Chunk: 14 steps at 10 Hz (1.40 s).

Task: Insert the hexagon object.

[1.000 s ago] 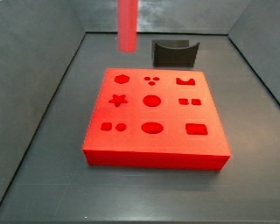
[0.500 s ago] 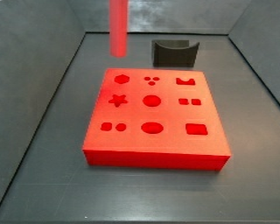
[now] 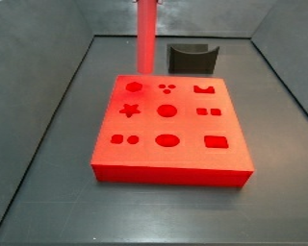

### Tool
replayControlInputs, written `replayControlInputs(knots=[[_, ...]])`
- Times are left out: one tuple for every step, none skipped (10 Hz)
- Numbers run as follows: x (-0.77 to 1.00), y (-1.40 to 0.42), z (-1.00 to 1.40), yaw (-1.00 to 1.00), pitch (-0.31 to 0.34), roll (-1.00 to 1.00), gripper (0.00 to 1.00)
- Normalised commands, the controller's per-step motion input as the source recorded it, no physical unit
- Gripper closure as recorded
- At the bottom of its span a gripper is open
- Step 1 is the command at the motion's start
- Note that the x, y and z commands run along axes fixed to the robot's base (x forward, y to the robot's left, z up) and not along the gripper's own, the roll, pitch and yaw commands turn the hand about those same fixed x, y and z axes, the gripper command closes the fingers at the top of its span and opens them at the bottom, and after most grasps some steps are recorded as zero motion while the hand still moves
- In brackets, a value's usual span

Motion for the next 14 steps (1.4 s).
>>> replayControlInputs(knots=[[0.0, 0.0, -0.14, 0.0, -0.021, 0.05, 1.0], [-0.02, -0.11, -0.26, 0.0, -0.07, 0.14, 1.0], [0.0, -0.07, -0.33, 0.0, -0.076, 0.18, 1.0], [-0.1, -0.05, -0.39, 0.0, -0.117, 0.2, 1.0], [-0.07, 0.0, -0.26, 0.0, -0.1, 0.18, 1.0], [-0.12, 0.0, -0.19, 0.0, -0.11, 0.14, 1.0], [-0.28, 0.0, -0.08, 0.0, -0.126, 0.05, 1.0], [-0.35, 0.0, 0.0, -0.04, -0.18, 0.0, 1.0], [-0.36, -0.02, 0.0, -0.05, -0.216, 0.0, 1.0], [-0.16, -0.05, -0.1, -0.01, -0.17, 0.02, 1.0], [0.03, -0.05, -0.22, 0.0, -0.147, 0.04, 1.0], [0.1, 0.0, -0.35, 0.0, -0.159, 0.04, 1.0], [0.05, 0.0, -0.38, 0.0, -0.164, 0.04, 1.0], [0.0, 0.0, -0.25, 0.0, -0.133, 0.03, 1.0]])
